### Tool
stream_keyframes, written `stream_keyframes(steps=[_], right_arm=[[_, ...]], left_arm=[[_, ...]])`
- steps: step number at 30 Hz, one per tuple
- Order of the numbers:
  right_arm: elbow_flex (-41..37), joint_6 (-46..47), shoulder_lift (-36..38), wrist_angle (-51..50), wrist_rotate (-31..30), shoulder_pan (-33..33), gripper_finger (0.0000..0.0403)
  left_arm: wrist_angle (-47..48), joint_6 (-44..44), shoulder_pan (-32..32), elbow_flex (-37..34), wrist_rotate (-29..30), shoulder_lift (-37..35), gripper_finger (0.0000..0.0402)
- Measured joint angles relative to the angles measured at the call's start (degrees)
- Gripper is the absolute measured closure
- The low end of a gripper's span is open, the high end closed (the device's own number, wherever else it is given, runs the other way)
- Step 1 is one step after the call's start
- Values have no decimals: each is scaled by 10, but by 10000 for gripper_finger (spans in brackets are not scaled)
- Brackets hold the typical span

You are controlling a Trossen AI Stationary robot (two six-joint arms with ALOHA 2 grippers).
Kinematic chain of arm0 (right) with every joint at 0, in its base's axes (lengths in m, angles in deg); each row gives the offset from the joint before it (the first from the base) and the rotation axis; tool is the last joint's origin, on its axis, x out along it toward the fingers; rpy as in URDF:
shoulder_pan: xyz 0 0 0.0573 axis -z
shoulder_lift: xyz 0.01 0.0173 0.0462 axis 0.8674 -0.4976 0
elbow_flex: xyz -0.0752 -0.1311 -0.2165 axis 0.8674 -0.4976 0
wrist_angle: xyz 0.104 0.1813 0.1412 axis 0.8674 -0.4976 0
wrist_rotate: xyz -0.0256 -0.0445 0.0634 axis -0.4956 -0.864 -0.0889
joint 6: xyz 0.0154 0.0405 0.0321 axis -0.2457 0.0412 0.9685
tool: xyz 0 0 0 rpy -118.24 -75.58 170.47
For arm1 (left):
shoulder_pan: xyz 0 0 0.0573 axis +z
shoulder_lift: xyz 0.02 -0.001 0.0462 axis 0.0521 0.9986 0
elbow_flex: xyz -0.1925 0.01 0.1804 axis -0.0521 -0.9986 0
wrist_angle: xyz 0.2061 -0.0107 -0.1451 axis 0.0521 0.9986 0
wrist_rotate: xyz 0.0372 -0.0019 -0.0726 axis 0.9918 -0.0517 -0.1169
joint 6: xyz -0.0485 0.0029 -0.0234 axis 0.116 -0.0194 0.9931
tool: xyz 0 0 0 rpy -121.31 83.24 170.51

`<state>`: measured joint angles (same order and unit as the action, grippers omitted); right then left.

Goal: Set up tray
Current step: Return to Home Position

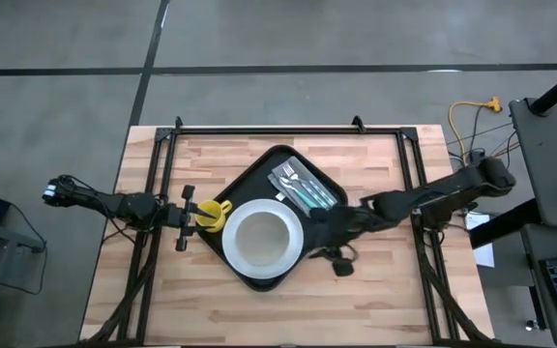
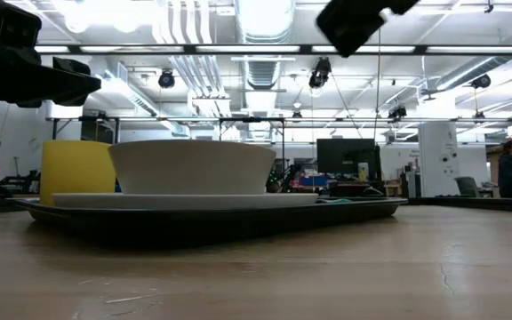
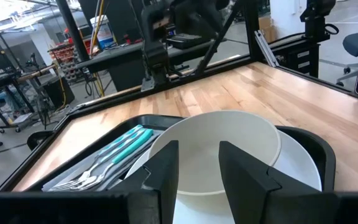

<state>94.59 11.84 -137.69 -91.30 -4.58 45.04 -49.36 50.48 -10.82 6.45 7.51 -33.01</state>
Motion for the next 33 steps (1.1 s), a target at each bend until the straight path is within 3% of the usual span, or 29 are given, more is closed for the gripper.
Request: stream_keyframes(steps=[14,23,29,33], right_arm=[[-233,21,260,164,-1,-18,322],[-360,14,389,364,-1,-18,335],[-421,20,451,384,-5,-18,326],[-453,48,492,389,-60,-18,320]], left_arm=[[0,0,0,0,0,9,301],[0,0,0,0,0,10,301],[0,0,0,0,0,10,301],[0,0,0,0,0,9,301]])
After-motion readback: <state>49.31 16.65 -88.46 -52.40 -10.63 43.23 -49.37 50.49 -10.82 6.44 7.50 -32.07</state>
